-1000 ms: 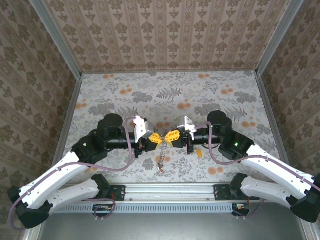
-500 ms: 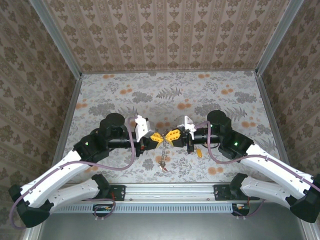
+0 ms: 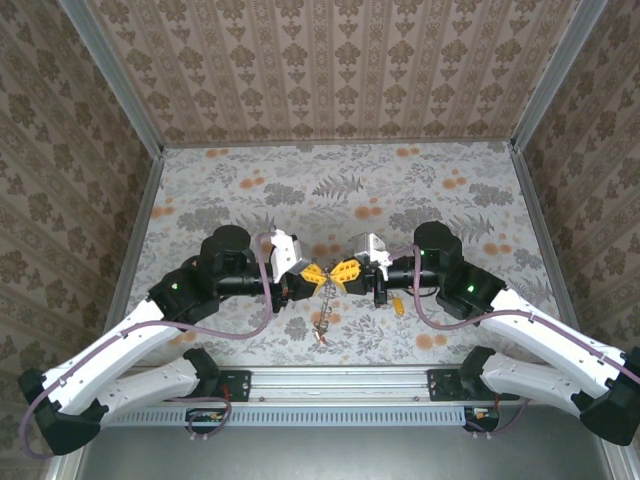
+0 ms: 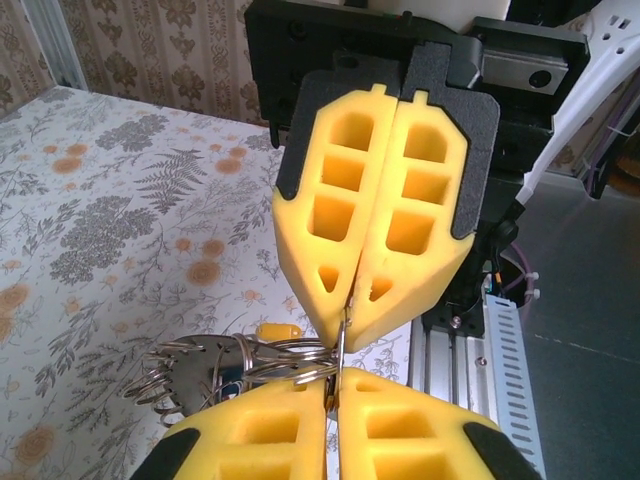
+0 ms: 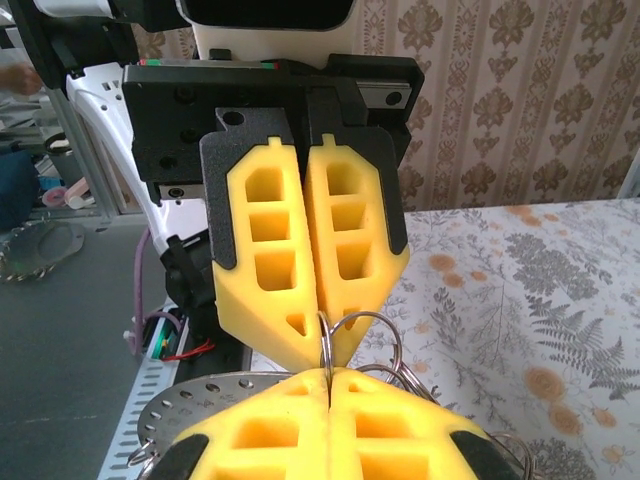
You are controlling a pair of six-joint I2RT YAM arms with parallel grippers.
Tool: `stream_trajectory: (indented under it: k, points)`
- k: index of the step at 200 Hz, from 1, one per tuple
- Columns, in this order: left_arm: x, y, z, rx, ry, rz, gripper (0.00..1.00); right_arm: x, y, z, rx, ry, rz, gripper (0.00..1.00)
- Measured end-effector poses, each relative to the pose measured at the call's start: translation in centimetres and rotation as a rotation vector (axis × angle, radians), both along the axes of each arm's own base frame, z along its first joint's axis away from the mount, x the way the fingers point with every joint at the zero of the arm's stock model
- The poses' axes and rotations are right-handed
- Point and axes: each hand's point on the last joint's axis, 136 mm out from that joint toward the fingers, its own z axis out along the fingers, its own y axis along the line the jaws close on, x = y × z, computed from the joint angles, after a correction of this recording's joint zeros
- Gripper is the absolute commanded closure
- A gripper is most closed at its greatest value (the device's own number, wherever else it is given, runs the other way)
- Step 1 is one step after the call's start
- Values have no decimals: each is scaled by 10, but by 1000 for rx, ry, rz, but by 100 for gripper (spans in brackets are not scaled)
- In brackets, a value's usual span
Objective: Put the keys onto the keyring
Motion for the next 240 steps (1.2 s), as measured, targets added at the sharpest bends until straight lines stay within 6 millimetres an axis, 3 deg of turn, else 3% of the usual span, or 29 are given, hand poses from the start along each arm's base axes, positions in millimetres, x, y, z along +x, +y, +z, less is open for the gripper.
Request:
stream_trajectory:
  k: [13,67,92,104,136,170,198,240]
  points:
    - [1,0,0,-1,4,2,100,0,0,0,0,-8,1,100]
    - [3,1,1,-8,-4,-3,100,1,0,1,5,-41,0,100]
    - [3,0,-4,16,-13,-18,100,0,-1,-4,-6,-46,-5,74]
    - [5,-1,-6,39,-23,-20,100,-1,-2,-7,-14,-46,-6,66]
    - [11,2,-15,100,-62,-5,100,-3,-10,-11,-14,-27,-54,52]
    - [12,5,-28,189,-113,8,100,2,-27,-12,-4,-9,-163,51]
    - [13,7,-41,247,-131,8,100,26,-46,-37,-51,91,-363,51]
    - [9,5,-55,310,-146,-14,100,52,-82,-112,-177,352,-656,51]
